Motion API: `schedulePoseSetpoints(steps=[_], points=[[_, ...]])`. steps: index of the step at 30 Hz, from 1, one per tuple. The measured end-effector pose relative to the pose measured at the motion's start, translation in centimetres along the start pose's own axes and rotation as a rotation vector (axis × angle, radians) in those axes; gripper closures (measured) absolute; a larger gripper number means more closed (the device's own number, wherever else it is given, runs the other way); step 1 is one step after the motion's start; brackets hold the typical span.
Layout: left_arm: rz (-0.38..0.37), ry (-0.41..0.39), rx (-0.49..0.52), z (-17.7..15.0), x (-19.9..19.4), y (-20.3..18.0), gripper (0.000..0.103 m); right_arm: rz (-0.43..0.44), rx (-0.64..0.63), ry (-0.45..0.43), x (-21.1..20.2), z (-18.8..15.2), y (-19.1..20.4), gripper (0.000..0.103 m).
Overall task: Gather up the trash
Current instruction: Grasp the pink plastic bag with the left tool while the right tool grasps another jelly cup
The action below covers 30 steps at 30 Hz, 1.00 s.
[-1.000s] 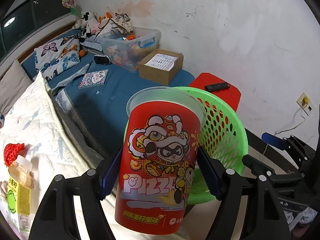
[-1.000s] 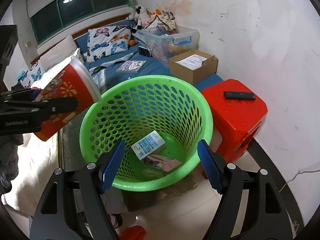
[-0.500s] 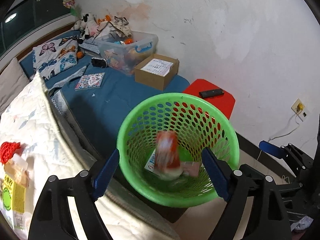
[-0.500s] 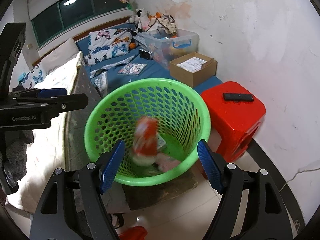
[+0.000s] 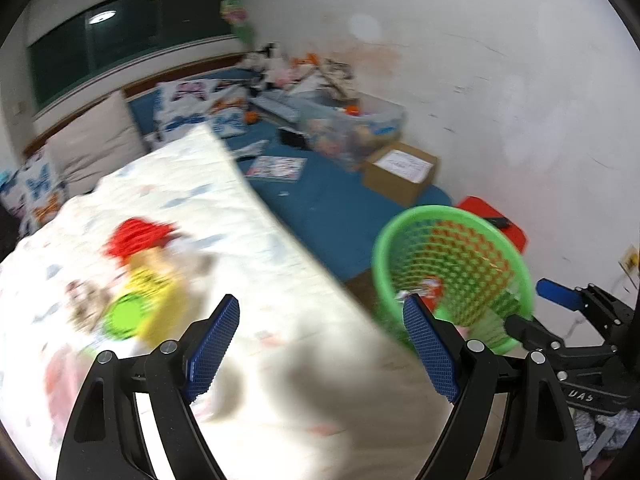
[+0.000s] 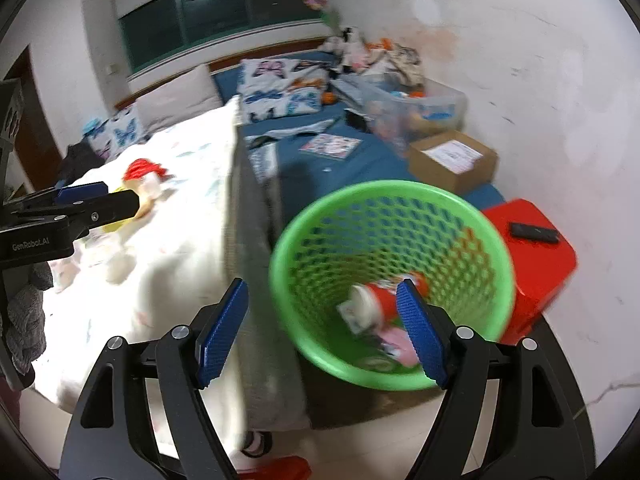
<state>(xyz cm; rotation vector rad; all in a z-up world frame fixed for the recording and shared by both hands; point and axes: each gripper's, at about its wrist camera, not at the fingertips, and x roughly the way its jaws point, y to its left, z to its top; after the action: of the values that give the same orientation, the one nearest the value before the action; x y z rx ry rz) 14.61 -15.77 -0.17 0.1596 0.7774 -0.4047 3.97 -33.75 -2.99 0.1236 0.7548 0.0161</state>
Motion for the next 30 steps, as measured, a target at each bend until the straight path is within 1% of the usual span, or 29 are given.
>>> schedulePoseSetpoints(steps=[10, 14, 17, 21, 23, 27, 30], points=[[0.191, -0.01, -0.119, -4.2, -3.8, 9.6, 0.022, 0.11, -0.113, 0.009, 1.9, 1.5, 7.2, 0.025], [0.247, -0.002, -0.171, -5.8, -4.8, 13.1, 0.022, 0.14, -0.152, 0.011, 2.2, 1.5, 9.8, 0.024], [0.289, 0.011, -0.203, -6.8, -5.0, 15.4, 0.017, 0.161, -0.173, 0.014, 2.4, 1.5, 11.2, 0.024], [0.298, 0.05, -0.24, -8.1, -4.7, 18.0, 0.013, 0.186, -0.195, 0.026, 3.0, 1.6, 12.8, 0.023], [0.306, 0.07, -0.253, -8.6, -4.2, 19.0, 0.013, 0.198, -0.208, 0.032, 3.3, 1.5, 13.5, 0.023], [0.287, 0.111, -0.28, -9.6, -3.1, 20.6, 0.013, 0.218, -0.229, 0.046, 3.8, 1.4, 15.0, 0.022], [0.271, 0.126, -0.274, -9.8, -2.3, 20.8, 0.013, 0.23, -0.242, 0.058, 4.3, 1.3, 15.9, 0.022]])
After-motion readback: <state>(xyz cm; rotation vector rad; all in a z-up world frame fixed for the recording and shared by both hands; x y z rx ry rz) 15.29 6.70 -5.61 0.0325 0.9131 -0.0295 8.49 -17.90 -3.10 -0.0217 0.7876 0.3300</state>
